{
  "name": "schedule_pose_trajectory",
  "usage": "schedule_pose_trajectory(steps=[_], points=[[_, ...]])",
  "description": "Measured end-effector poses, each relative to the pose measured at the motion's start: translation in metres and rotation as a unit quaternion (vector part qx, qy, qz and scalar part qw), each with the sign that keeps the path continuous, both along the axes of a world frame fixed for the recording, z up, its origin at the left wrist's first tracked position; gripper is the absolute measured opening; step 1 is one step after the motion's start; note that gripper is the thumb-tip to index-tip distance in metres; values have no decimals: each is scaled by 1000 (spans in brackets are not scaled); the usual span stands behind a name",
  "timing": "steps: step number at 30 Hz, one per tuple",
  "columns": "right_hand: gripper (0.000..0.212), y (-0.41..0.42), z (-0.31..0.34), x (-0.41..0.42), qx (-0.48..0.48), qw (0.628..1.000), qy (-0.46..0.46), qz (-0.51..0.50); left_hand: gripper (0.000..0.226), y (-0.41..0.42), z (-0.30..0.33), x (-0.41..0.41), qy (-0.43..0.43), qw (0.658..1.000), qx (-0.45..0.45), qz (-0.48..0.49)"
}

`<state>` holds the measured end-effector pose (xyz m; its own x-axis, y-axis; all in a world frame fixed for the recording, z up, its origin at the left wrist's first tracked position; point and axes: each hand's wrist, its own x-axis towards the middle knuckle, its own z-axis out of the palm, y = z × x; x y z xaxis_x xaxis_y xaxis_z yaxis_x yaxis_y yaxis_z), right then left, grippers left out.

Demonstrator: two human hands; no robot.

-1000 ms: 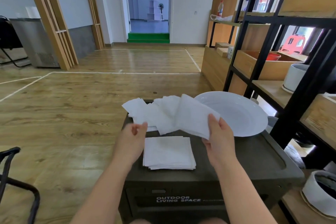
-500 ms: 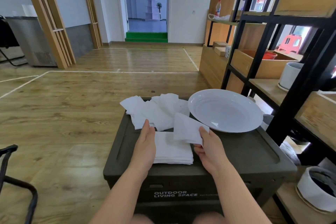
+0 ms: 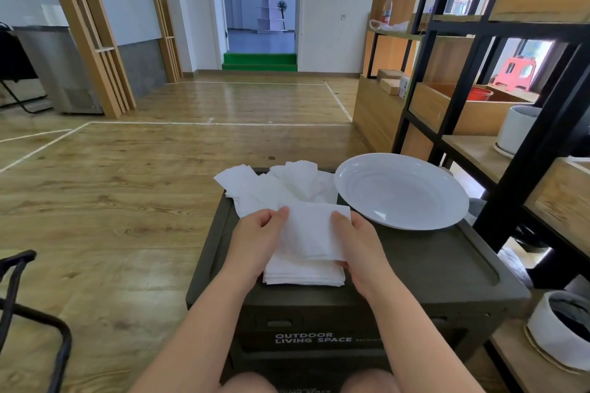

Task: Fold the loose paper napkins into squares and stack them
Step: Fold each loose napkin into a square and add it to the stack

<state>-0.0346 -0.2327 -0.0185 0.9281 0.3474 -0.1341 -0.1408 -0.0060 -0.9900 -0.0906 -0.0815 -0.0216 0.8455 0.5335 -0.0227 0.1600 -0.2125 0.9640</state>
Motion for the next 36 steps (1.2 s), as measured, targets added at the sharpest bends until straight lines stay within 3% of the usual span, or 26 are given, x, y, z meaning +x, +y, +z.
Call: schedule_pose_trajectory(steps=[7,12,18,24,28,32,36], points=[[25,-5,-13,5,-215,960,-151,-99,49,3,-6,0,32,995,96,25],[35,-2,-15,7,-298,923,-220,-105,49,5,-12,1,51,978,199,45],[22,3,-23,7,-361,895,-246,-88,43,10,-22,1,62,968,238,54],[18,-1,-32,11,-345,911,-200,-108,21,17,-29,-3,92,960,258,54],[17,-1,-34,9,-322,919,-193,-118,18,27,-25,6,85,959,264,62],[15,-5,-33,9,-214,949,-158,-170,15,47,-11,33,46,965,249,66],[10,-8,-34,12,-136,959,-129,-211,22,54,-7,66,151,935,320,6]])
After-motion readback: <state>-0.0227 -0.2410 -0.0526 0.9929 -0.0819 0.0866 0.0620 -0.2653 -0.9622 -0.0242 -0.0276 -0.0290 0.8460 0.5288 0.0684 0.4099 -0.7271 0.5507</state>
